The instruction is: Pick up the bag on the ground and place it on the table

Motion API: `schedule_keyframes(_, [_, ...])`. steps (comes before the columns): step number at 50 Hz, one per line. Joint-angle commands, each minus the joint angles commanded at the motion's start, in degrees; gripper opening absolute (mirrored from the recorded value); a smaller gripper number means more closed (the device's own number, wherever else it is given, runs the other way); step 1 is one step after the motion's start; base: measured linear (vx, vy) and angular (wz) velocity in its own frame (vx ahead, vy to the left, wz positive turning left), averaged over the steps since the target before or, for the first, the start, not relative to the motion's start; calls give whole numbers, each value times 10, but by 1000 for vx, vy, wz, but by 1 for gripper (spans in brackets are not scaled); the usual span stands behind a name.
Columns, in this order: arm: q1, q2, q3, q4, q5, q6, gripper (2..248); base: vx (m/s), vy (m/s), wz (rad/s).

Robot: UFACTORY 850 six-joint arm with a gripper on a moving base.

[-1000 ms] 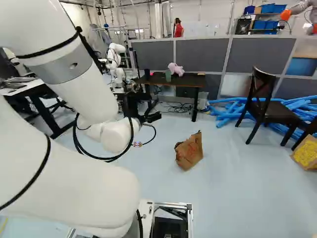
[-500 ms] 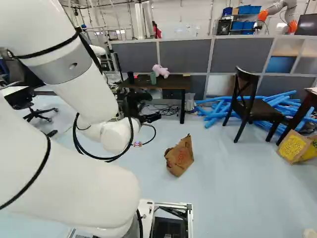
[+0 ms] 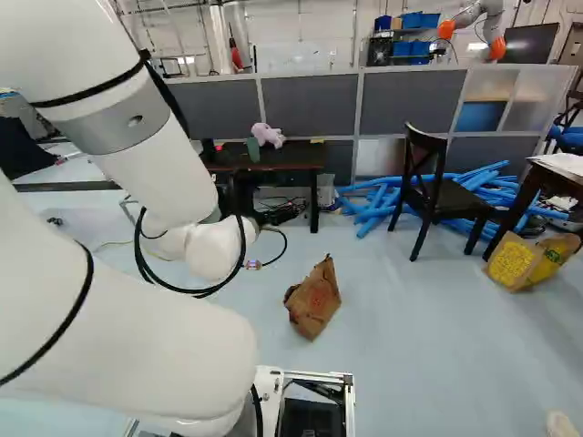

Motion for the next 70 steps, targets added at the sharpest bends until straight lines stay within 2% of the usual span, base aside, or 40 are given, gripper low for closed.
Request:
schedule_keyframes(14, [0,0,0,0,0,0,247,201,1,-17])
schedule_keyframes(15, [0,-12,-10,0,0,0,247,195,2,-4])
schedule_keyframes(41, [-2,-71,-63,0,-3,0,247,19,1,-1])
schedule_keyframes(51, [-12,-98,-85,0,-11,0,247,0,0,0])
schedule_keyframes(70, [-41,-175,-133,0,-36,0,247,0,0,0])
